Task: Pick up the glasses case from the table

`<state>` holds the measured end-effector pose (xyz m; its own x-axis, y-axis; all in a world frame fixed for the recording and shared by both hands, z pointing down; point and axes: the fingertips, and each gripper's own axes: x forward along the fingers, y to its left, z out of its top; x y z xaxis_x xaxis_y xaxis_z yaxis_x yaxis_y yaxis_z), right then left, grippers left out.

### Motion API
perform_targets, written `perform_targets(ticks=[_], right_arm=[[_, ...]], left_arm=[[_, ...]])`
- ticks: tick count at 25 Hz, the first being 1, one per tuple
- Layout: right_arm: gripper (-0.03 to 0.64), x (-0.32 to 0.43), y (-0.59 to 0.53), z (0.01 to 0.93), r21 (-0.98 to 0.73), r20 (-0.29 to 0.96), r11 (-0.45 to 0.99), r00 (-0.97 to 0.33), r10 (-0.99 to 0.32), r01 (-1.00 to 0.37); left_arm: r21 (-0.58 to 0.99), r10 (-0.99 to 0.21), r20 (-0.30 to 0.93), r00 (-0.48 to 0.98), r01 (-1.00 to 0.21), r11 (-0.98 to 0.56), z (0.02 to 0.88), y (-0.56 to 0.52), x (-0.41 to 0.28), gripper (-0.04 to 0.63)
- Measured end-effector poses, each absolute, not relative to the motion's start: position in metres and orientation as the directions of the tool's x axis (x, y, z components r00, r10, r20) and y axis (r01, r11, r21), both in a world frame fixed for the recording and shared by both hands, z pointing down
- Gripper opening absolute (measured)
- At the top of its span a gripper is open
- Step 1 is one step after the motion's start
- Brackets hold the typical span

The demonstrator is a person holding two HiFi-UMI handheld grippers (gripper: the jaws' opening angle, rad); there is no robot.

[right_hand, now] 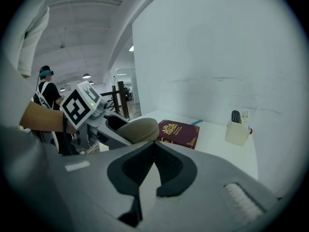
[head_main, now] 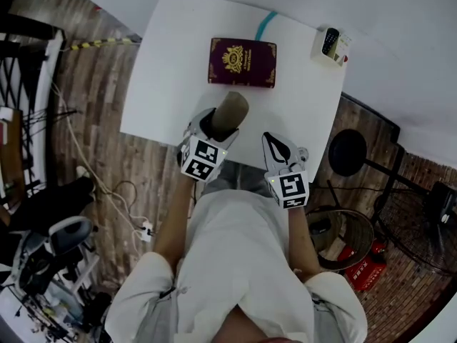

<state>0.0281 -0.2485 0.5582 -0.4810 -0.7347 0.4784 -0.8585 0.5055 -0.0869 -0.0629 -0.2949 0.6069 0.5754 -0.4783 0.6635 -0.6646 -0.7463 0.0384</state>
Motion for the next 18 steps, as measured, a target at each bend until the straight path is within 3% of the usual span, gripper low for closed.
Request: perform_targets(ticks=[18], right_arm=[[0.005, 0.029, -0.245, 0.457, 0.073, 0.325, 0.475, -0.430, -0.842, -0.877]], left_arm=[[0.022, -0.658, 0.382, 0.648, -0.719, -0.695, 0.473, -0.279, -0.095, 0.374]])
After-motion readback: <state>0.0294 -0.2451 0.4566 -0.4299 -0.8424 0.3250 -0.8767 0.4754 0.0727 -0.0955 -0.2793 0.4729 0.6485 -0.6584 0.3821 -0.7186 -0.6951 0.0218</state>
